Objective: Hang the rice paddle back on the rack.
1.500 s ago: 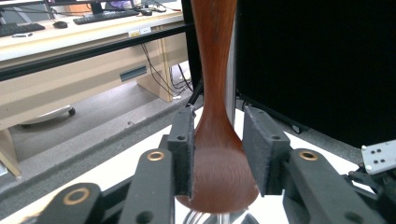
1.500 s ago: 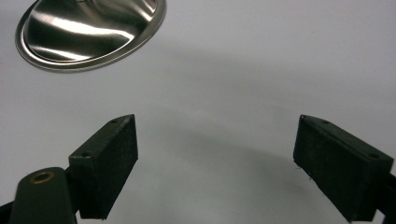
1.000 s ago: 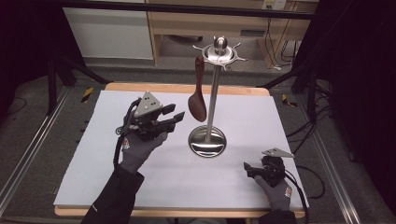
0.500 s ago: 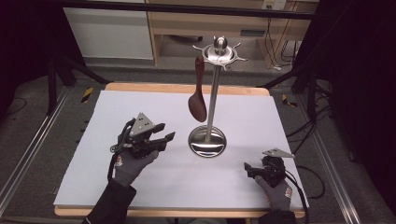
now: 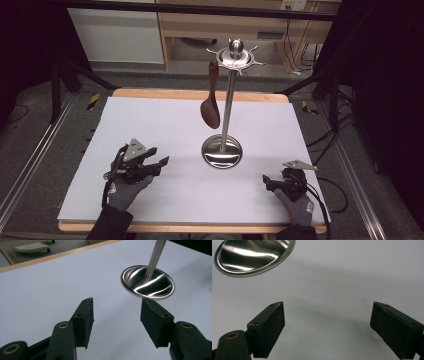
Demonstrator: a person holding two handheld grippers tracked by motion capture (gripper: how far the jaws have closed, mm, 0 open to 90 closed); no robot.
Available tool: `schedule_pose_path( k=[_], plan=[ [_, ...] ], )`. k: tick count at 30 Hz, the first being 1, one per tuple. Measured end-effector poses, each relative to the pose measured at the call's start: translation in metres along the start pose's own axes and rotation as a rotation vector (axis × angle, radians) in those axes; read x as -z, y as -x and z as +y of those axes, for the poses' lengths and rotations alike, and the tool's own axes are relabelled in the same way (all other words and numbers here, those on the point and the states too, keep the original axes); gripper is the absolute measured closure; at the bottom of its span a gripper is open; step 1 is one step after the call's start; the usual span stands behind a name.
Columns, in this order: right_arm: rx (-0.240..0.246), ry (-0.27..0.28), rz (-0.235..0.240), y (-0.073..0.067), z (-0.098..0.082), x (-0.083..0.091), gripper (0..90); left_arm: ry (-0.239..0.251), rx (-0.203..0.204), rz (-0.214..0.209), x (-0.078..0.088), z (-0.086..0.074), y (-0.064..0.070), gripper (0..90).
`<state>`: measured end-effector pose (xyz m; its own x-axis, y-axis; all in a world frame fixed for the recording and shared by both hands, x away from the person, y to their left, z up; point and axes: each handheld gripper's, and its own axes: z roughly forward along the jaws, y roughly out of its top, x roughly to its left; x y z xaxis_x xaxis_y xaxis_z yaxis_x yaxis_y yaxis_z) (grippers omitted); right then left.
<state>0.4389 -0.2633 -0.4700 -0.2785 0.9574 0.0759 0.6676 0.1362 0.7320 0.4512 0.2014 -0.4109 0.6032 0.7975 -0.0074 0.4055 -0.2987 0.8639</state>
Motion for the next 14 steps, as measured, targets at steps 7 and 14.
schedule_pose_path(
  k=[7,14],
  plan=[
    [-0.012,-0.003,-0.002,0.003,-0.003,0.000,12.5,-0.025,0.051,0.057,0.008,-0.033,-0.019,39.6],
    [-0.016,-0.006,-0.005,0.004,-0.004,0.000,12.4,-0.039,0.084,0.104,0.017,-0.051,-0.032,37.8]
  ],
)
